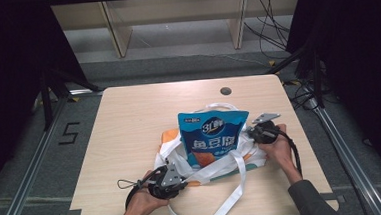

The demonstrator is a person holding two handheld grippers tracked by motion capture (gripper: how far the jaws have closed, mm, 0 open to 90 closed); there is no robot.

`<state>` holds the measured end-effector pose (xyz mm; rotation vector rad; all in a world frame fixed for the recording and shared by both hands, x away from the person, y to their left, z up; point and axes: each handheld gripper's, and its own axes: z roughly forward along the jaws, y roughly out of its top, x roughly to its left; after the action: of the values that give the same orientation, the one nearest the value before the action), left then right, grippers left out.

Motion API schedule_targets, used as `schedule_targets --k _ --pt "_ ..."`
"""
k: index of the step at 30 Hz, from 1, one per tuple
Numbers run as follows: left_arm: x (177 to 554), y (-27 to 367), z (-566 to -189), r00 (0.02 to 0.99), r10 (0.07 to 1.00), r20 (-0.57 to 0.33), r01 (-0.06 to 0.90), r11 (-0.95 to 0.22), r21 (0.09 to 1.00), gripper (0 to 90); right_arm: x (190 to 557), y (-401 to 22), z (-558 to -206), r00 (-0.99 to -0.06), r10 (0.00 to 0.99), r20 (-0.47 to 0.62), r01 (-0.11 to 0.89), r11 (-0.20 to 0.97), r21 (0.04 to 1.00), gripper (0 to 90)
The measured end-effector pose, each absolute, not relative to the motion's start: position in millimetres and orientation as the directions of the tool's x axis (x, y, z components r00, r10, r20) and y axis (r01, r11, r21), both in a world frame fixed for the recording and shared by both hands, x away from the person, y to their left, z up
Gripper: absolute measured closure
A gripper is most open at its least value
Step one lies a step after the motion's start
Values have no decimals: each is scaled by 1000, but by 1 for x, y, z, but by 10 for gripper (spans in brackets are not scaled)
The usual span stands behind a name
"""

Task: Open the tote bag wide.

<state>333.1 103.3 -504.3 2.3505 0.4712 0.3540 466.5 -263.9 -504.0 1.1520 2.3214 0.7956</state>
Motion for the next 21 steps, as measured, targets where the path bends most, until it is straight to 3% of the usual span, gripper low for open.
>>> schedule_targets --k 3,5,6,9,13,20,21 --pt "332 104 -503 889 451 80 268 -653 708 764 467 -259 -502 -569 807 -157 556 518 650 872" --pt "333 105 -499 890 451 67 271 -641 718 723 467 -263 -496 -559 814 -157 552 507 662 779" --pt "333 105 -496 886 461 42 284 -614 736 690 465 -266 -486 -535 832 -146 559 478 678 671" --pt "331 106 -486 876 481 -19 313 -538 783 616 449 -274 -451 -548 833 -81 510 410 756 560" --pt "328 105 -468 875 478 -73 316 -451 834 532 408 -273 -413 -628 777 34 475 348 809 515" --pt "341 122 -431 736 675 53 308 -403 862 531 369 -248 -402 -768 639 40 408 440 800 506" --pt "346 126 -427 732 673 104 276 -433 858 532 364 -243 -401 -769 638 49 421 448 789 505"
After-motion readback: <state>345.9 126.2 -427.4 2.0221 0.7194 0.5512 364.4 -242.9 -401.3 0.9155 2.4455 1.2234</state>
